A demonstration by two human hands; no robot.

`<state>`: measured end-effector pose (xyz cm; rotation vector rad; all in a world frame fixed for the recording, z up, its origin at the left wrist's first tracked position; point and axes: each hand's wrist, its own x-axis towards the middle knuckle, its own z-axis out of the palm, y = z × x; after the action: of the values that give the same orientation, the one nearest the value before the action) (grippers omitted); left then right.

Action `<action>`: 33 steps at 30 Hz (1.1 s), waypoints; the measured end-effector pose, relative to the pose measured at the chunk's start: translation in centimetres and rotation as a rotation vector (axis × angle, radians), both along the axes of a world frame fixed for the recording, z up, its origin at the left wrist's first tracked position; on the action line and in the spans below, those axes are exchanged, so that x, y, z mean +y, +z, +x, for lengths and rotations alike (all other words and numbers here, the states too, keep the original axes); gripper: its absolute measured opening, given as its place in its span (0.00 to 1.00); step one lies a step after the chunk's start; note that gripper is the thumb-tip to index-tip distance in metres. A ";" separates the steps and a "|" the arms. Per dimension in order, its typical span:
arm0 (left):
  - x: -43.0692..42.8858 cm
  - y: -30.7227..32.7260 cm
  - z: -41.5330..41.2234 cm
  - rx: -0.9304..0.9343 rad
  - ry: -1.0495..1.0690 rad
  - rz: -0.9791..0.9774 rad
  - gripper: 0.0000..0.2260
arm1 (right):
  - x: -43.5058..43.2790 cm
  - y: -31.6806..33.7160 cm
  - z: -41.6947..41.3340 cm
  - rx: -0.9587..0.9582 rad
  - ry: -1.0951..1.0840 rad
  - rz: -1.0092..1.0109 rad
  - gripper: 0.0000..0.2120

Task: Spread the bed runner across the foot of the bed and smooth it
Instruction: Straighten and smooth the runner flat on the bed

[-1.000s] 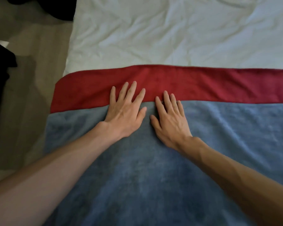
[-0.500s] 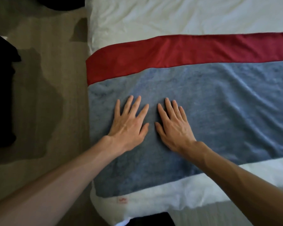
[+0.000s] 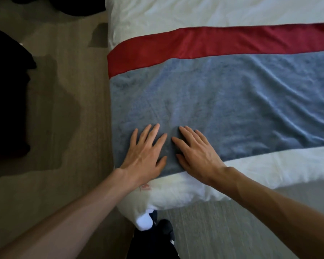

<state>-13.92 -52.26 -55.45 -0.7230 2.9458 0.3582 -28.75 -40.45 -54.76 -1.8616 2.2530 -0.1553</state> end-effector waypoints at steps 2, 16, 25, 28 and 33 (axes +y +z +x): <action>0.6 0.0 0.8 -0.009 -0.022 0.013 0.29 | 0.8 -0.1 0.4 -0.026 0.005 -0.024 0.21; 3.7 0.0 4.2 0.139 0.039 -0.042 0.08 | 3.1 0.1 3.1 0.113 0.058 -0.123 0.04; 3.7 0.6 5.7 0.098 -0.048 -0.113 0.07 | 2.9 0.4 5.0 0.044 0.135 -0.132 0.05; 3.3 0.6 5.5 0.059 -0.050 -0.051 0.07 | 2.9 0.9 4.6 -0.039 0.149 -0.046 0.04; 0.1 1.5 3.5 0.068 0.010 -0.019 0.20 | 0.4 2.3 4.0 -0.133 -0.001 0.011 0.10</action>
<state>-10.37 -52.21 -53.92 -0.7424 3.0143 0.3629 -24.80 -40.06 -52.43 -1.7887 2.1623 -0.2585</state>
